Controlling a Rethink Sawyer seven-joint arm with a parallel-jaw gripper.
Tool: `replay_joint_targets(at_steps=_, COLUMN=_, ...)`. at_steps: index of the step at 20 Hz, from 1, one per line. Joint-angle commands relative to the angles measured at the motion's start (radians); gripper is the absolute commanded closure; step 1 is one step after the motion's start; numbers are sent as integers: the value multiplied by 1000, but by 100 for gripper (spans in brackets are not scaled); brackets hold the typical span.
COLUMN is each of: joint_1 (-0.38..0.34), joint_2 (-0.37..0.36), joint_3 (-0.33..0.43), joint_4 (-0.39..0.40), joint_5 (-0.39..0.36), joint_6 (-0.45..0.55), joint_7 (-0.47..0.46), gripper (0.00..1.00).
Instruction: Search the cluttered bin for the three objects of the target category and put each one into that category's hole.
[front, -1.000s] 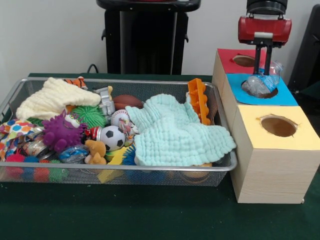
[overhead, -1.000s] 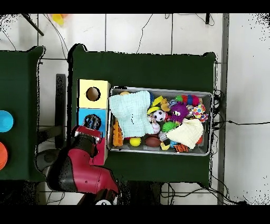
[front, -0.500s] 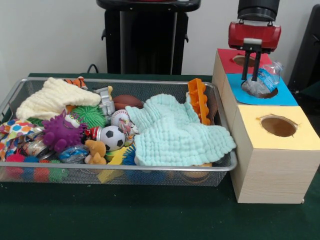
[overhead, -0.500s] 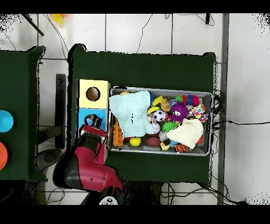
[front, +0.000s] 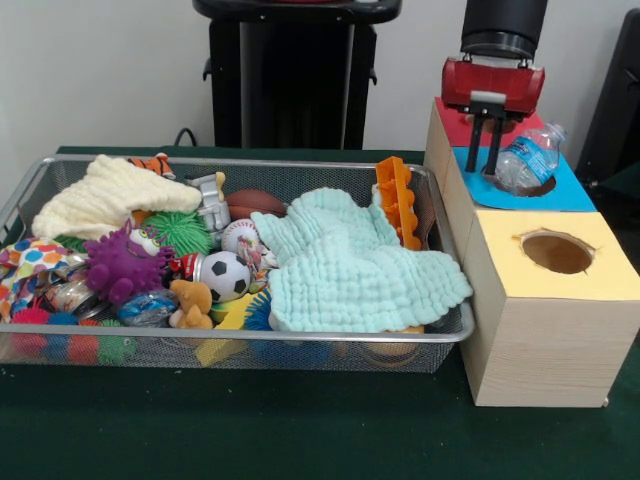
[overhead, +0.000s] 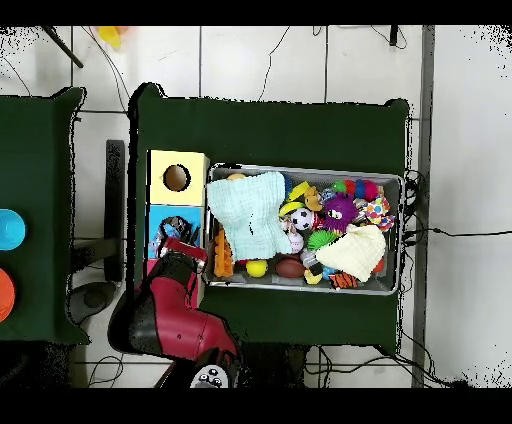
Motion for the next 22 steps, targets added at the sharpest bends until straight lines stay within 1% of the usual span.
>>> replay_joint_targets(at_steps=1, joint_1=10, joint_2=51, joint_3=62, joint_4=-55, joint_5=27, joint_6=-11, joint_7=224, gripper=100)
replay_joint_targets(at_steps=9, joint_1=28, joint_2=62, joint_3=79, joint_4=-40, joint_5=26, joint_6=-14, joint_7=258, gripper=100)
replay_joint_targets(at_steps=13, joint_1=48, joint_2=73, joint_3=85, joint_4=-37, joint_5=48, joint_6=-16, joint_7=275, gripper=100)
replay_joint_targets(at_steps=17, joint_1=65, joint_2=61, joint_3=78, joint_4=-34, joint_5=71, joint_6=4, joint_7=268, gripper=100)
replay_joint_targets(at_steps=22, joint_1=54, joint_2=52, joint_3=70, joint_4=-36, joint_5=54, joint_6=12, joint_7=257, gripper=100)
